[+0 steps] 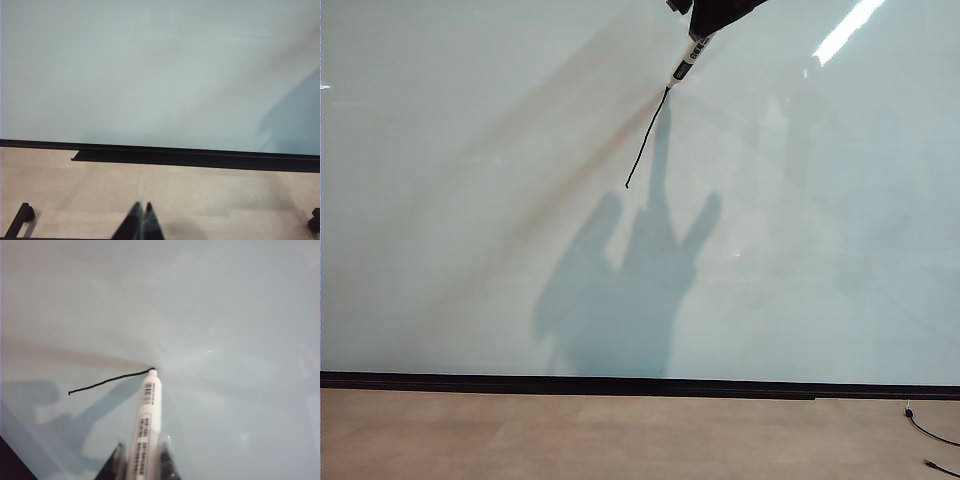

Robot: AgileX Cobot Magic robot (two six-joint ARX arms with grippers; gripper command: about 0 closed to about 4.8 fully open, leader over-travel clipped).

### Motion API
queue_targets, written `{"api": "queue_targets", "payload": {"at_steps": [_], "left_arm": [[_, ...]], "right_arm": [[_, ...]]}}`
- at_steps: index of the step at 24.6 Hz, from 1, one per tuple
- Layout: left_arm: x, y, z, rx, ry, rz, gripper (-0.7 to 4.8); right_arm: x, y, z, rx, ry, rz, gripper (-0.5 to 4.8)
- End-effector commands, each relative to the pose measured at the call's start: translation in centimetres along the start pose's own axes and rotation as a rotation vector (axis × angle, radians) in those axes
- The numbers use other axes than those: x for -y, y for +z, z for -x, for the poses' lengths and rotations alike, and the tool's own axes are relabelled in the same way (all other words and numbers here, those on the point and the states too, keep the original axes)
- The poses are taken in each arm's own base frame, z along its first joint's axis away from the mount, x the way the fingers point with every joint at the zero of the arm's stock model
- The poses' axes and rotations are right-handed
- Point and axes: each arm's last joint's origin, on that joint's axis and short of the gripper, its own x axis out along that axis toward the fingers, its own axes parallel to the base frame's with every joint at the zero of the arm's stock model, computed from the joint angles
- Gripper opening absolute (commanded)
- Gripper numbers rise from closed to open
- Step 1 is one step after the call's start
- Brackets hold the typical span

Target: Pick up the pen on the shelf to the right of the whiteboard and write the letter A.

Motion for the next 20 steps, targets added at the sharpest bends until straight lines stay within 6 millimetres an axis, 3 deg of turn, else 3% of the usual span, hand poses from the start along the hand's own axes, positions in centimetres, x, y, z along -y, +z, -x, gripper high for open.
{"api": "queue_targets", "payload": {"at_steps": [1, 3, 5, 8, 10, 15, 20], "left_arm": [[0.0, 0.2, 0.0, 0.010, -0.001, -0.004, -0.05], [0.0, 0.2, 0.0, 0.010, -0.001, -0.004, -0.05], [0.0, 0.2, 0.0, 0.010, -0.001, -0.004, -0.05], [0.0, 0.2, 0.0, 0.010, -0.001, -0.004, -0.05], [0.0, 0.2, 0.0, 0.010, -0.001, -0.004, -0.05], [0.0, 0.2, 0.0, 0.010, 0.000, -0.004, -0.04], [0.0, 0.2, 0.0, 0.010, 0.000, -0.004, -0.04]], "right_arm": [[-0.8, 1.1, 1.3, 0.041, 0.015, 0.006, -0.05], [-1.9, 1.6, 2.7, 0.083, 0.022, -0.001, -0.05], [-2.6, 1.2, 3.8, 0.168, 0.003, -0.124, -0.05], [-3.7, -1.3, 4.4, 0.281, -0.032, -0.385, -0.05], [-4.1, -2.3, 4.5, 0.322, -0.050, -0.461, -0.05], [-4.5, -5.0, 3.7, 0.407, -0.021, -0.649, -0.05], [-4.0, -6.0, 1.9, 0.465, 0.023, -0.722, -0.05]]}}
